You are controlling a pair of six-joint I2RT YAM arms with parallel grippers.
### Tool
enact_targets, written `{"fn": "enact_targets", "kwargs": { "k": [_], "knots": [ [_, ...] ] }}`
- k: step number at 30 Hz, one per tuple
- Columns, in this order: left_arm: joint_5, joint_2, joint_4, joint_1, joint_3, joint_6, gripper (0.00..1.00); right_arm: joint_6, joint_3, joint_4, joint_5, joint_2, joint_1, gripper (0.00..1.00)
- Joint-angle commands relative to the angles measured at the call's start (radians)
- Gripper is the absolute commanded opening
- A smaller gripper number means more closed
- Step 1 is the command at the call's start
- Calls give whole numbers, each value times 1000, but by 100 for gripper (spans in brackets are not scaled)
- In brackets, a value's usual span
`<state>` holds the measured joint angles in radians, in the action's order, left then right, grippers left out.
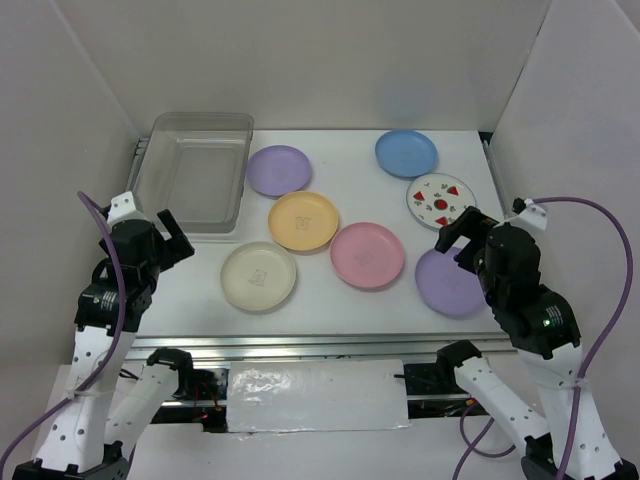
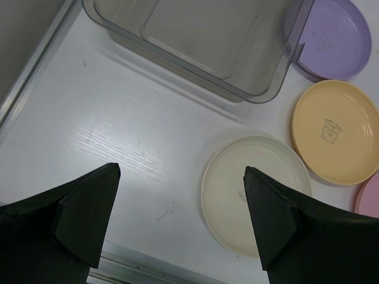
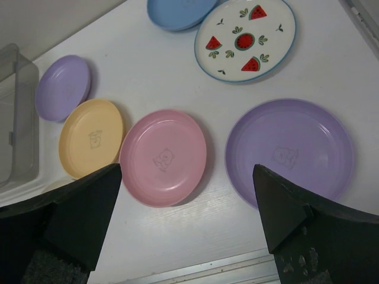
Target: Place the plates into the plastic bin on the countertop
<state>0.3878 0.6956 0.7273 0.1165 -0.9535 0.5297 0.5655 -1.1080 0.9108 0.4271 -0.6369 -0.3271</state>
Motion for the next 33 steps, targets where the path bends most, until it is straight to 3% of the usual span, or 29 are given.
{"fn": "enact_targets", "kwargs": {
  "k": [1,9,13,16,19,23,33],
  "knots": [
    [-4,-16,-35,5,-10,1,99,13,-19,7,21,-1,2,100],
    [-18,-25,-26,5,-11,-2,99,28,48,-125,-59,-88,37,100],
    [-36,-41,-40,5,-2,-13,99,4,82,-286,-206,-292,187,100],
    [-59,-39,-46,20,7,-23,99,54,31,-297,-159,-533,261,100],
    [-70,-18,-51,47,6,-33,99,66,36,-387,-175,-631,316,100],
    [-73,27,-42,60,-4,-33,99,76,31,-446,-226,-751,480,100],
    [-101,35,-48,61,-5,-42,99,43,20,-633,-345,-961,638,100]
  ]
}}
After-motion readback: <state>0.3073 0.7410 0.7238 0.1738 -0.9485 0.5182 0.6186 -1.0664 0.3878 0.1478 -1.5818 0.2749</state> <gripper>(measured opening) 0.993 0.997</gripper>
